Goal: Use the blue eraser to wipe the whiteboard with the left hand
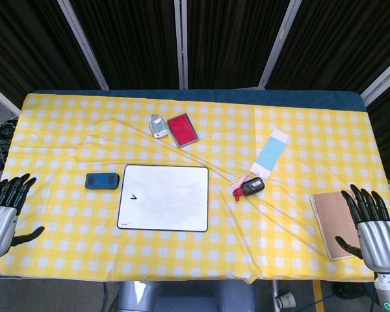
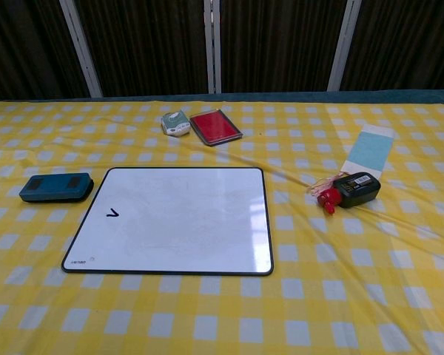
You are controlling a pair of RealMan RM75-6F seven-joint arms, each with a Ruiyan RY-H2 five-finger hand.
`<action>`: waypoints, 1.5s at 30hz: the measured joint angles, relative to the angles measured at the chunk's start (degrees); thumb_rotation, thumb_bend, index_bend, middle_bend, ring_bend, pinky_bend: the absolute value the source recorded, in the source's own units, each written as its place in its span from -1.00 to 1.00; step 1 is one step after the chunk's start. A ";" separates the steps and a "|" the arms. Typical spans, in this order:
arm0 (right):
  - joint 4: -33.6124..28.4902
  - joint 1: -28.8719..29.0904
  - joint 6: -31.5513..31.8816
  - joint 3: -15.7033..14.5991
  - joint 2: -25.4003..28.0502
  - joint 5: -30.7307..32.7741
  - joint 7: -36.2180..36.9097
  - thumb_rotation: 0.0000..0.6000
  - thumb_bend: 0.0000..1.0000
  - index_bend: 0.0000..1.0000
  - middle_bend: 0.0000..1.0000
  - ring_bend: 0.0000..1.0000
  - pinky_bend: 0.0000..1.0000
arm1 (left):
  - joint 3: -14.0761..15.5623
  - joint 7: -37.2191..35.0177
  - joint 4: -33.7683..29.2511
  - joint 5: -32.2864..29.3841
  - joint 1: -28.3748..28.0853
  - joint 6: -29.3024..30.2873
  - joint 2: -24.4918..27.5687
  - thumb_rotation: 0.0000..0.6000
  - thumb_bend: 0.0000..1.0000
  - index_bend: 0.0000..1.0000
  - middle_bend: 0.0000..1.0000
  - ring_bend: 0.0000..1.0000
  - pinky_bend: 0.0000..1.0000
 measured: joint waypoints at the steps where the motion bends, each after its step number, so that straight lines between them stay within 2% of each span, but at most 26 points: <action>1: -0.02 -0.01 0.00 0.00 0.01 0.01 0.01 1.00 -1.00 -0.93 -1.00 -1.00 -1.00 | 0.01 -0.06 0.10 0.03 -0.01 -0.03 -0.01 1.00 -1.00 -1.00 -1.00 -1.00 -1.00; 8: -0.28 0.00 -0.10 -0.10 0.05 -0.05 -0.17 1.00 -1.00 -0.93 -1.00 -1.00 -1.00 | -0.51 -0.57 1.54 -0.66 -0.94 -1.38 -0.48 1.00 -1.00 -1.00 -1.00 -1.00 -1.00; 12: -1.19 0.06 -0.29 0.24 0.15 0.71 -0.64 1.00 -1.00 -0.93 -1.00 -1.00 -1.00 | -1.90 -1.61 4.87 -1.47 -3.73 -4.73 -2.45 1.00 -1.00 -1.00 -1.00 -1.00 -1.00; 15: -1.34 0.21 -1.03 0.41 0.05 1.61 -1.54 1.00 -1.00 -0.93 -1.00 -1.00 -1.00 | -3.28 -3.89 9.62 -2.29 -7.29 -9.18 -5.12 1.00 -1.00 -1.00 -1.00 -1.00 -1.00; 19: -1.23 0.57 -2.05 0.81 -0.35 2.99 -2.19 1.00 -1.00 -0.93 -1.00 -1.00 -1.00 | -4.94 -7.29 16.44 -4.37 -13.52 -19.13 -9.34 1.00 -0.95 -1.00 -1.00 -1.00 -0.98; 22: -0.69 0.82 -2.68 1.07 -0.78 3.87 -2.86 1.00 -1.00 -0.93 -1.00 -1.00 -1.00 | -6.12 -8.74 23.01 -5.91 -18.49 -25.72 -13.71 1.00 -0.89 -0.92 -0.96 -0.95 -0.74; 24: -0.10 1.01 -3.25 1.25 -1.15 4.66 -3.36 1.00 -1.00 -0.93 -1.00 -1.00 -1.00 | -6.81 -9.49 26.84 -6.75 -21.45 -28.70 -16.62 1.00 -0.83 -0.70 -0.80 -0.78 -0.53; 27: 1.15 1.36 -4.31 1.54 -1.80 6.04 -3.88 1.00 -1.00 -0.93 -1.00 -1.00 -1.00 | -7.79 -10.09 31.49 -8.17 -26.01 -33.44 -20.66 1.00 -0.77 -0.53 -0.64 -0.63 -0.39; 32: 2.68 1.84 -5.63 2.15 -2.56 8.12 -4.22 1.00 -1.00 -0.93 -1.00 -1.00 -1.00 | -8.48 -8.28 35.05 -11.08 -30.75 -39.33 -23.91 1.00 -0.77 -0.43 -0.57 -0.57 -0.30; 40: 3.58 1.84 -5.83 2.53 -2.80 9.42 -3.78 1.00 -1.00 -0.93 -1.00 -1.00 -1.00 | -8.36 -3.33 36.39 -14.68 -32.88 -41.34 -24.66 1.00 -0.77 -0.42 -0.57 -0.57 -0.30; 45: 3.85 1.78 -5.96 2.62 -2.63 9.94 -3.33 1.00 -1.00 -0.93 -1.00 -1.00 -1.00 | -8.04 -2.60 38.83 -16.28 -33.59 -42.30 -26.04 1.00 -0.77 -0.39 -0.57 -0.57 -0.30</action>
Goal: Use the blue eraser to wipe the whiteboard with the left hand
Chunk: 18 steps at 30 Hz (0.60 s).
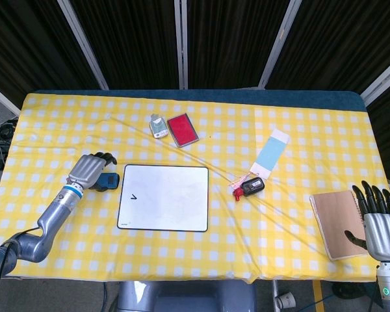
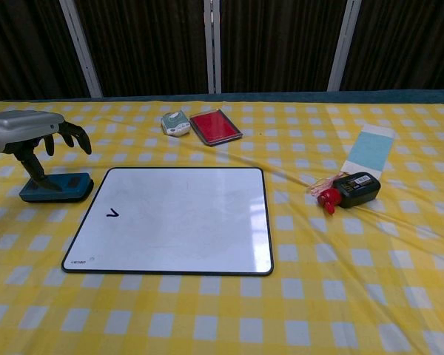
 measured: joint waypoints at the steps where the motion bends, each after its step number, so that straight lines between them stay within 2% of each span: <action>1: 0.04 0.03 -0.06 0.01 0.00 0.05 0.01 1.00 -1.00 -0.93 -1.00 -1.00 -1.00 | 0.14 -0.04 0.48 -0.22 -0.15 -0.34 -0.30 1.00 -0.77 -0.39 -0.57 -0.57 -0.30; 13: 0.42 0.54 -0.87 0.01 -0.38 0.49 -0.11 1.00 -1.00 -0.93 -1.00 -1.00 -1.00 | 1.37 -1.32 5.19 -1.54 -1.11 -2.31 -2.51 1.00 -0.77 -0.33 -0.51 -0.50 -0.11; 16: 0.37 0.58 -0.81 -0.04 -0.43 0.40 -0.20 1.00 -1.00 -0.93 -1.00 -1.00 -1.00 | 1.84 -1.85 5.20 -1.71 -1.30 -3.00 -2.55 1.00 -0.75 -0.23 -0.43 -0.42 -0.01; 18: 0.33 0.58 -0.69 -0.05 -0.42 0.35 -0.25 1.00 -1.00 -0.93 -1.00 -1.00 -1.00 | 1.86 -2.12 5.13 -1.67 -1.32 -2.84 -2.60 1.00 -0.71 -0.09 -0.31 -0.31 0.08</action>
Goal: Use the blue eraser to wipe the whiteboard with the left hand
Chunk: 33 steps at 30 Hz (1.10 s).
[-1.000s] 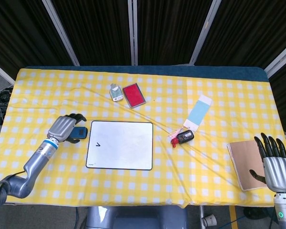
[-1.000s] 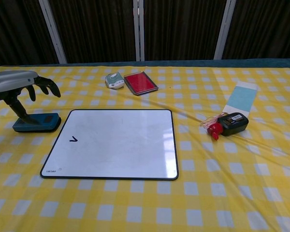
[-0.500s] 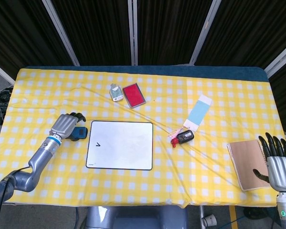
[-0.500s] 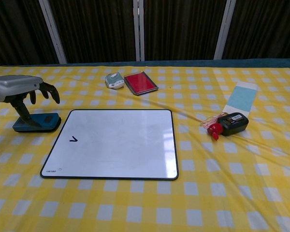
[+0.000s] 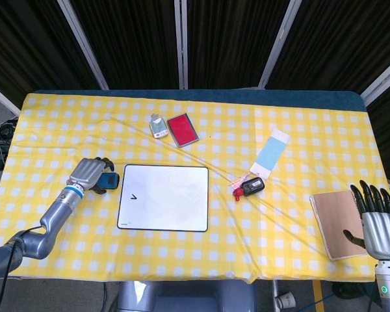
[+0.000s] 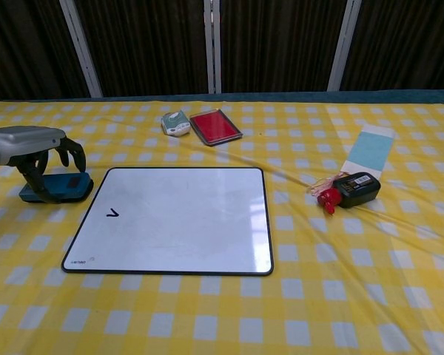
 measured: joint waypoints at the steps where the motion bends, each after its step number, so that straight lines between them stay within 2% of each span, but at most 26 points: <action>1: -0.02 0.00 0.03 0.00 0.01 0.00 0.00 1.00 -1.00 -0.93 -1.00 -1.00 -1.00 | 0.02 -0.18 -0.09 0.13 0.01 0.28 0.00 1.00 -0.70 -0.05 -0.28 -0.28 0.10; 6: 0.03 0.03 -0.10 -0.01 0.09 0.22 0.15 1.00 -1.00 -0.93 -1.00 -1.00 -1.00 | 0.25 -0.75 -2.68 1.42 0.25 1.86 1.08 1.00 -0.63 0.04 -0.22 -0.24 0.13; 13: -0.03 0.11 -0.14 -0.10 0.04 0.13 0.11 1.00 -1.00 -0.93 -1.00 -1.00 -1.00 | 0.91 -0.77 -12.31 6.04 0.35 5.99 4.01 1.00 -0.63 0.07 -0.20 -0.23 0.14; 18: -0.15 0.14 -0.10 -0.23 0.03 -0.04 0.04 1.00 -1.00 -0.93 -1.00 -1.00 -1.00 | 0.94 1.97 -18.02 7.40 -1.87 5.59 3.57 1.00 -0.63 0.09 -0.19 -0.22 0.14; 26: -0.11 -0.07 0.20 -0.10 0.44 0.24 0.86 1.00 -1.00 -0.93 -1.00 -1.00 -1.00 | 0.20 7.68 -16.11 2.26 -5.59 2.01 -2.20 1.00 -0.59 0.12 -0.17 -0.21 0.16; 33: 0.14 -0.16 0.16 0.03 0.72 0.64 1.44 1.00 -1.00 -0.93 -1.00 -1.00 -1.00 | 0.20 3.30 -13.16 1.26 -6.46 -0.21 -4.23 1.00 -0.45 0.20 -0.12 -0.17 0.20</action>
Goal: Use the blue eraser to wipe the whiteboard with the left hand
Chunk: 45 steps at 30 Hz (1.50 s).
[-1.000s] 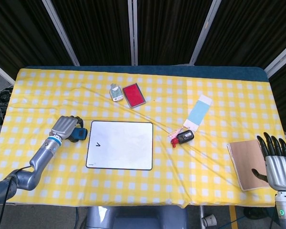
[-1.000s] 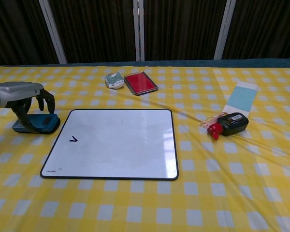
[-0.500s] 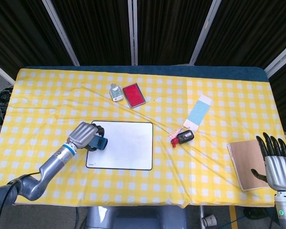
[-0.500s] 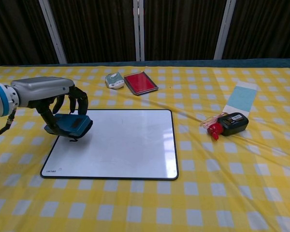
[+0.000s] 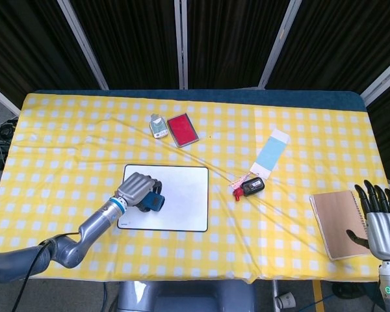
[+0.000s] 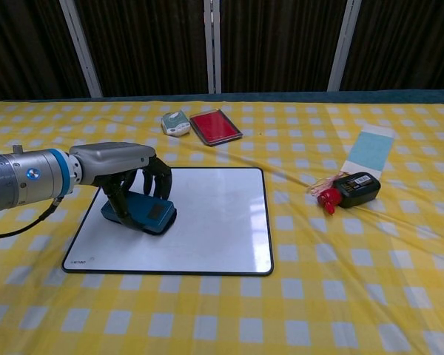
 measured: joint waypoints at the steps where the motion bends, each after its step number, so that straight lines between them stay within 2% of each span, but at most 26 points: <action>1: 0.04 0.02 -0.06 -0.01 -0.03 0.03 -0.04 1.00 -1.00 -0.93 -1.00 -1.00 -1.00 | 0.07 -1.33 0.19 0.12 -0.04 -0.36 -0.19 1.00 -0.44 0.21 -0.11 -0.17 0.20; 14: 0.16 0.21 -0.33 -0.18 -0.42 0.04 -0.74 1.00 -1.00 -0.93 -1.00 -1.00 -1.00 | 1.92 -14.31 -0.33 6.21 0.05 -1.23 -0.13 1.00 -0.41 0.26 -0.07 -0.13 0.23; 25: 0.10 0.18 -0.14 -0.13 -0.41 0.09 -0.87 1.00 -1.00 -0.93 -1.00 -1.00 -1.00 | 1.48 -21.27 10.90 6.27 0.31 -0.60 -1.73 1.00 -0.38 0.29 -0.05 -0.11 0.25; 30: 0.06 0.24 -0.26 -0.17 -0.46 0.10 -0.98 1.00 -1.00 -0.93 -1.00 -1.00 -1.00 | 1.99 -24.79 12.57 7.88 0.53 0.00 -2.11 1.00 -0.38 0.29 -0.05 -0.11 0.25; 37: 0.01 0.21 -0.21 -0.15 -0.40 0.16 -0.92 1.00 -1.00 -0.93 -1.00 -1.00 -1.00 | 3.27 -27.77 10.84 10.63 0.31 0.73 -2.22 1.00 -0.38 0.29 -0.05 -0.11 0.25; 45: 0.10 0.16 -0.14 -0.12 -0.34 0.26 -0.81 1.00 -1.00 -0.93 -1.00 -1.00 -1.00 | 4.35 -27.14 6.21 12.57 -0.68 0.91 -1.50 1.00 -0.38 0.29 -0.05 -0.11 0.25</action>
